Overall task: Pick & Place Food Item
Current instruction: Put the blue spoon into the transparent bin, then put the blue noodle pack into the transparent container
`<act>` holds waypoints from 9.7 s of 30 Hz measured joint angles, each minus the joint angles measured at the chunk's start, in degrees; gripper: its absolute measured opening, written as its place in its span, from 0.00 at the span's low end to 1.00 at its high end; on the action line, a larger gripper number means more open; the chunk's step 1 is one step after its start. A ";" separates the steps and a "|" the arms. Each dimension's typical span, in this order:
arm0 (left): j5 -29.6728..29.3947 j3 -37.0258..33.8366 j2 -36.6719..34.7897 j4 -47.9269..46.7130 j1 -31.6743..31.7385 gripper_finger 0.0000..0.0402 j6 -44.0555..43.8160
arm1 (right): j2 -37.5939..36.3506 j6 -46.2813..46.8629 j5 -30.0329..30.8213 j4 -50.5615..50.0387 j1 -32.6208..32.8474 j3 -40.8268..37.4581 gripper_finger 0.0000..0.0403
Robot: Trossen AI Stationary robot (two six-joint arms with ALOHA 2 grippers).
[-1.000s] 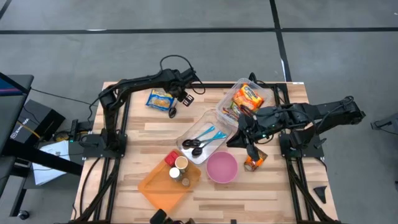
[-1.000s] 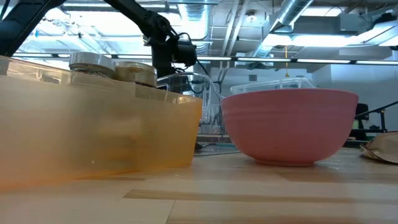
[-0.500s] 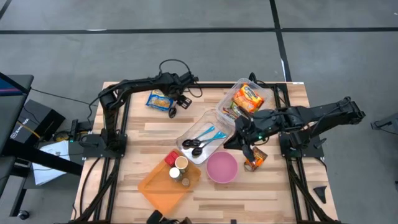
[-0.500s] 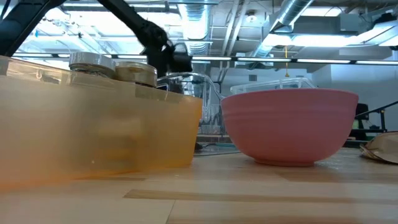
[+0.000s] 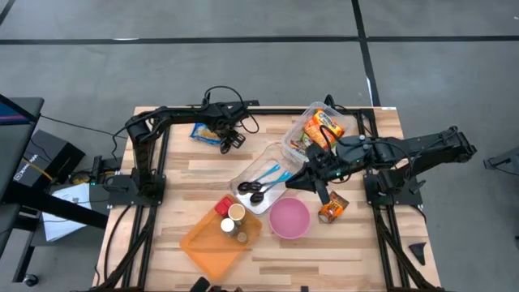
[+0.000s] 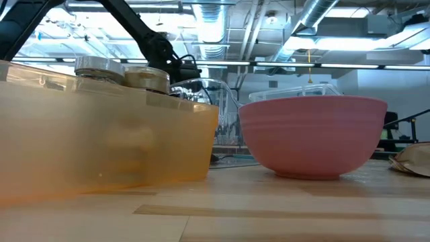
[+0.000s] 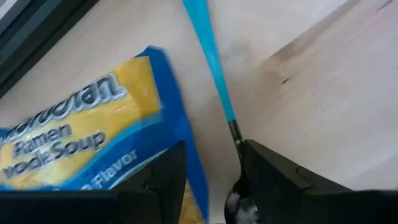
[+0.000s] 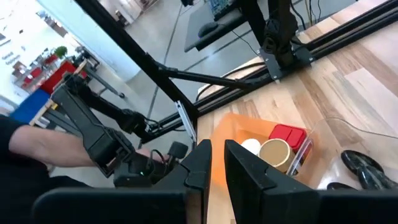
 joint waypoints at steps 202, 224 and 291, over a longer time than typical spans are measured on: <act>45.22 -7.97 -5.90 32.53 -21.58 0.01 -6.16 | -6.03 -17.05 -8.20 8.41 -1.40 0.11 0.10; 45.33 -7.97 -6.14 32.58 -21.72 0.06 -6.05 | -5.99 -16.95 -8.20 8.44 -1.37 0.11 0.10; 33.42 -7.94 -47.53 44.67 -20.38 0.24 -0.02 | -5.99 -16.88 -8.18 6.69 -1.35 0.09 0.10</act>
